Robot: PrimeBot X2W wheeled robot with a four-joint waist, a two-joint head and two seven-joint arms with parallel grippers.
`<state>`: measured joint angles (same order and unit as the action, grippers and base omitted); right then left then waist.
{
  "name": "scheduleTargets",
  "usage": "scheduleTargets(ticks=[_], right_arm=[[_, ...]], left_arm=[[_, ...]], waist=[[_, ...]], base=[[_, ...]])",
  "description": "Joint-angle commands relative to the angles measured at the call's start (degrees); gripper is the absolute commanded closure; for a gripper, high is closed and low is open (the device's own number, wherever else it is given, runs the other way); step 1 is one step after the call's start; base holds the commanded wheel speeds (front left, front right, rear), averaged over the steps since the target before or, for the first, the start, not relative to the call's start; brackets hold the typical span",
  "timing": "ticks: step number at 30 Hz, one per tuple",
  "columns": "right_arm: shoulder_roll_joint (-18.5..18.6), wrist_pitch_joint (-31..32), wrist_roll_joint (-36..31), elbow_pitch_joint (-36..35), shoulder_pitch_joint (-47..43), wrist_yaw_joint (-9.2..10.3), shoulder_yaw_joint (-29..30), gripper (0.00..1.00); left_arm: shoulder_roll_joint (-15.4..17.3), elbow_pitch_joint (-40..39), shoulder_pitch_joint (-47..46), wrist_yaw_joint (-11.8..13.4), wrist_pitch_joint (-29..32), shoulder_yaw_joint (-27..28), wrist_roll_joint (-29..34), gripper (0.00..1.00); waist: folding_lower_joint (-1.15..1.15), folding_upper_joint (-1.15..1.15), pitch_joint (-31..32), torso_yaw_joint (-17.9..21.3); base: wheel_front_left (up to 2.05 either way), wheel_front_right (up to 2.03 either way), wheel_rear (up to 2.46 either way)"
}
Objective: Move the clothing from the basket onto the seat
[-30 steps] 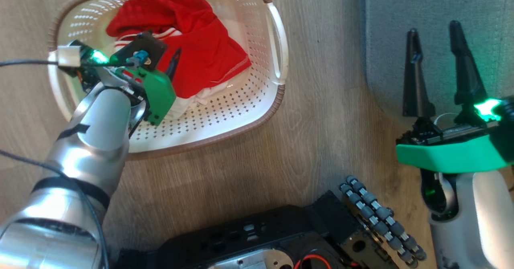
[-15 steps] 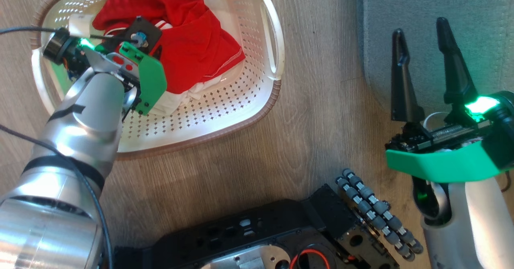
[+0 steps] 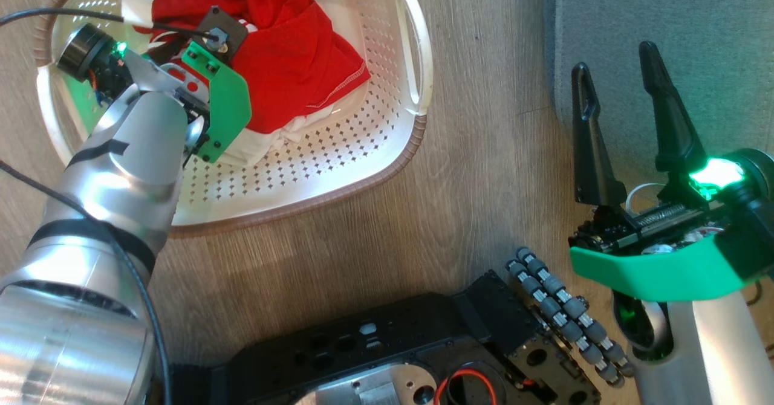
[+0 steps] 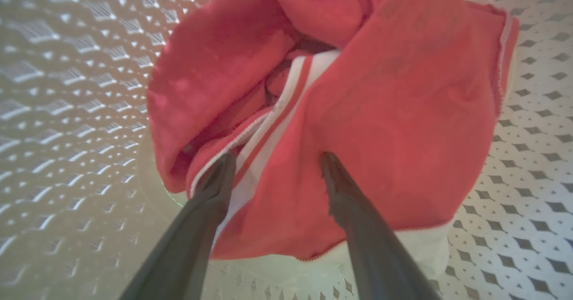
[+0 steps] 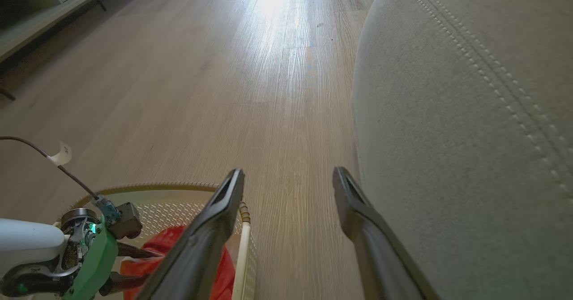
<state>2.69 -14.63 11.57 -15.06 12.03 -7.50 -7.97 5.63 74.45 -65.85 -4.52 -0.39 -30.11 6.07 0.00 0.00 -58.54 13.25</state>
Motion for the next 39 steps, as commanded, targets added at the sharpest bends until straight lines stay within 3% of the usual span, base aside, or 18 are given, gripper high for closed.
scheduleTargets(ticks=[1,8,9,10,11,21,30,39], right_arm=[[0.2,-0.4,-0.5,-2.1,-3.4,0.01,-1.4,0.0],[0.2,-0.4,-0.4,-2.8,-4.3,0.01,-1.4,0.0],[0.2,-0.4,-0.4,-2.9,-4.3,0.01,-1.4,0.0],[0.2,-0.4,-0.4,-2.9,-4.3,0.01,-1.4,0.0],[0.2,-0.4,-0.3,-2.8,-4.3,0.01,-1.4,0.0],[0.2,-0.4,0.4,-1.7,-1.5,0.01,-1.4,0.0],[0.2,-0.4,0.4,2.2,4.3,0.01,-2.4,0.0],[0.2,-0.4,0.1,8.8,6.4,0.01,-2.2,0.0]], left_arm=[[0.7,-0.5,0.6,-0.2,0.4,0.1,0.3,0.0],[0.4,-0.5,0.7,-1.6,3.9,-0.6,-0.8,0.0],[0.4,-0.5,0.7,-1.8,4.3,-0.8,-1.0,0.55],[0.3,-0.5,0.7,-1.9,4.6,-0.9,-1.1,0.71],[0.3,-0.5,0.7,-2.1,4.7,-1.0,-1.3,1.0],[0.5,-0.5,1.0,-2.7,4.2,-2.2,-2.9,1.0],[1.1,-0.5,3.6,-2.9,0.6,-2.1,-5.2,1.0],[-1.3,-0.5,11.3,-2.9,-7.3,-1.4,-10.2,1.0]], waist=[[0.0,0.0,-0.1,0.1],[0.0,0.0,-0.4,0.4],[0.0,0.0,-0.5,0.5],[0.0,0.0,-0.5,0.5],[0.0,0.0,-0.5,0.5],[0.0,0.0,0.5,0.1],[0.0,0.0,5.1,0.8],[0.0,0.0,18.5,-2.3]], base=[[0.0,0.0,0.0],[0.0,0.0,0.0],[0.0,0.0,0.0],[0.0,0.0,0.0],[0.0,0.0,0.0],[0.0,0.0,0.0],[0.0,0.0,0.0],[0.0,0.0,0.0]])
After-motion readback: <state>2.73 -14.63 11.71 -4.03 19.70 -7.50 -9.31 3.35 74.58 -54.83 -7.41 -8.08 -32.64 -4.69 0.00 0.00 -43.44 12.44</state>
